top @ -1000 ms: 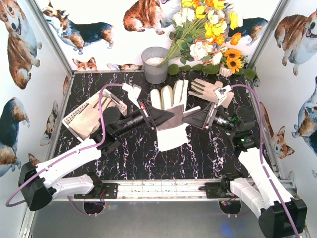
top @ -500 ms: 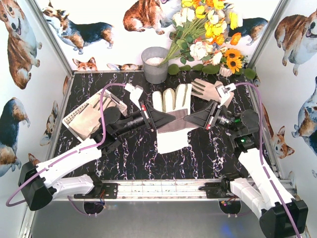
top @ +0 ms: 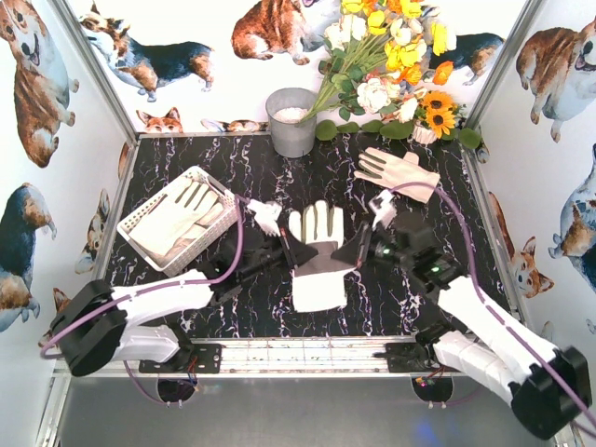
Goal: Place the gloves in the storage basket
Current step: Place the glove at the center of the board.
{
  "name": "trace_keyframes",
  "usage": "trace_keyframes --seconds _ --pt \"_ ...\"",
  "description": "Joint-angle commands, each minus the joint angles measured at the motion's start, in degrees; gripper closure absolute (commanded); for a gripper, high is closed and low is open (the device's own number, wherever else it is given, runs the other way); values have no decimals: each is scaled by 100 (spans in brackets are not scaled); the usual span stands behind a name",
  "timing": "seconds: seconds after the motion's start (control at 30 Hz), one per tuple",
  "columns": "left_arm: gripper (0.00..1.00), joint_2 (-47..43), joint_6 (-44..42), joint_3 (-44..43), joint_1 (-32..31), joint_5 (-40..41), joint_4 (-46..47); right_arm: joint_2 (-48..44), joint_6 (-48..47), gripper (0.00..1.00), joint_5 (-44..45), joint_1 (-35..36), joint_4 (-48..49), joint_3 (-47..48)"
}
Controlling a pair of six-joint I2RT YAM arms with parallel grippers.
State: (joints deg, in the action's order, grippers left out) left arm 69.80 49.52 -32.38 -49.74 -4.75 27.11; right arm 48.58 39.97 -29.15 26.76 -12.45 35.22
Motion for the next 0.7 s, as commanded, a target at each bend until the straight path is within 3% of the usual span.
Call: trace_keyframes --seconds 0.0,0.43,0.57,0.67 --pt "100 384 -112 97 17 820 -173 398 -192 100 1360 500 -47 -440" --pt "100 1415 -338 -2 30 1558 -799 2233 -436 100 1842 847 654 -323" --pt "92 1637 -523 -150 105 1605 -1008 2578 -314 100 1837 887 925 -299" --pt "78 1736 -591 -230 192 1563 -1088 2777 -88 100 2009 909 1101 -314"
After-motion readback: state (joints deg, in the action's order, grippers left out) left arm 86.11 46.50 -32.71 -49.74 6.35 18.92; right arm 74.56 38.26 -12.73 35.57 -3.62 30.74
